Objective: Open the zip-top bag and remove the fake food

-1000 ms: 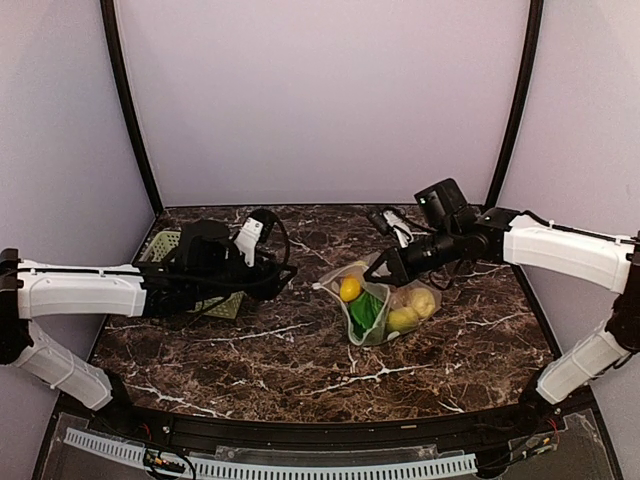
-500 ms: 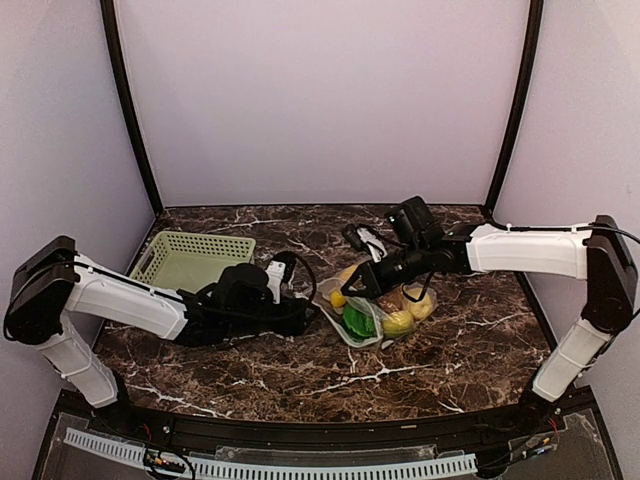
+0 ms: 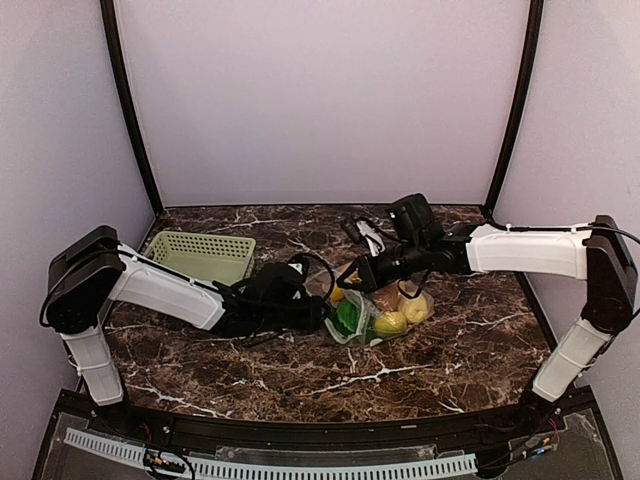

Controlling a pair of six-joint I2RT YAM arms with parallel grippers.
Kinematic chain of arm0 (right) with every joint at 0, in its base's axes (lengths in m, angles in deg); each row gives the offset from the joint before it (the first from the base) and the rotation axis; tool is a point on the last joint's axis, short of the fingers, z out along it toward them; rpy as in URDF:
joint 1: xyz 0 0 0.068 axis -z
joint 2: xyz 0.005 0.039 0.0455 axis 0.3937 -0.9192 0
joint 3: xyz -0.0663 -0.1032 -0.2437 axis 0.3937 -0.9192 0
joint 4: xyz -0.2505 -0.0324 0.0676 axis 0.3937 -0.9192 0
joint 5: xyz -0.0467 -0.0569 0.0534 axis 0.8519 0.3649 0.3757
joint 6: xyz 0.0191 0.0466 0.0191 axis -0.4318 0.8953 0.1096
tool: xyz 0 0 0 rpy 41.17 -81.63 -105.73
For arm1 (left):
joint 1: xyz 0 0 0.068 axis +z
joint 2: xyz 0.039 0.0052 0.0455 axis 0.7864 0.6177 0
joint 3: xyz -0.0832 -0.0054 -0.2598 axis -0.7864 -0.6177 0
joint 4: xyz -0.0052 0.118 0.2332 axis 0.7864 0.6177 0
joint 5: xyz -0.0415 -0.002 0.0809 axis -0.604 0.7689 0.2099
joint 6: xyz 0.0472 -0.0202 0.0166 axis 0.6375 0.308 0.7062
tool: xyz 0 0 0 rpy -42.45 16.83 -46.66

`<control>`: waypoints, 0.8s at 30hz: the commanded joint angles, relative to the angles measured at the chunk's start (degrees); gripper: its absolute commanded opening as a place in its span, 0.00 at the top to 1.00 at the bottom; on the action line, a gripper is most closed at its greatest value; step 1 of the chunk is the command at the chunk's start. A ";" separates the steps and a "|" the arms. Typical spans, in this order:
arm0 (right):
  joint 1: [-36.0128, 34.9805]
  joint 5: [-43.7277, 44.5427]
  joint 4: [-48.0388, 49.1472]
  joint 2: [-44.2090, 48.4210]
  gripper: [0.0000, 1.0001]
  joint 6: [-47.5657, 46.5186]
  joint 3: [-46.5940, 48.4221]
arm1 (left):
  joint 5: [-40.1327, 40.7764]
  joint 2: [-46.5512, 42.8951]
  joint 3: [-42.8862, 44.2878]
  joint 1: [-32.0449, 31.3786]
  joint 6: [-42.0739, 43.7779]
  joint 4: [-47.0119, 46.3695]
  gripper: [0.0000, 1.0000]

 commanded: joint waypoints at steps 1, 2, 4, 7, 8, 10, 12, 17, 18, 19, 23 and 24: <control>-0.12 0.86 3.10 -0.97 1.00 0.37 -0.51 | 4.19 -3.04 -1.10 -0.01 -1.01 14.56 0.46; -0.07 0.79 3.23 -1.09 1.00 0.37 -0.65 | 5.56 -4.02 -1.43 0.14 -1.11 15.90 0.48; -0.07 0.69 3.83 -1.10 1.00 0.60 -1.15 | 6.89 -5.32 -3.06 0.93 -1.58 18.33 0.51; 0.01 0.66 4.37 -0.88 1.00 1.07 -1.70 | 6.27 -6.52 -6.20 3.65 -2.32 18.73 0.53; 0.06 0.76 4.39 -0.78 1.00 1.24 -1.79 | 5.60 -6.93 -6.65 4.12 -2.32 18.65 0.54; 0.02 0.56 4.54 -0.70 1.00 1.33 -2.08 | 5.15 -7.80 -7.90 5.07 -1.63 17.13 0.54; 0.03 0.18 4.93 -0.83 1.00 1.55 -2.51 | 4.35 -9.03 -8.81 5.11 -0.13 14.63 0.53; -0.02 -2.36 7.92 -1.89 1.00 2.62 -3.80 | 0.38 -16.19 -13.45 4.57 8.15 3.86 0.52; -0.06 -2.88 8.36 -2.10 1.00 2.72 -3.87 | 0.52 -17.85 -15.82 3.97 9.09 0.41 0.52; -0.07 -3.52 8.84 -2.33 1.00 2.66 -3.99 | 0.54 -21.08 -18.54 3.71 10.51 -1.37 0.51; -0.03 -5.25 9.84 -2.37 1.00 1.65 -4.40 | 1.46 -31.29 -22.40 3.05 14.56 -3.75 0.46; -0.07 -5.36 9.84 -2.06 1.00 1.08 -4.71 | 2.33 -34.57 -22.05 3.13 14.97 0.44 0.45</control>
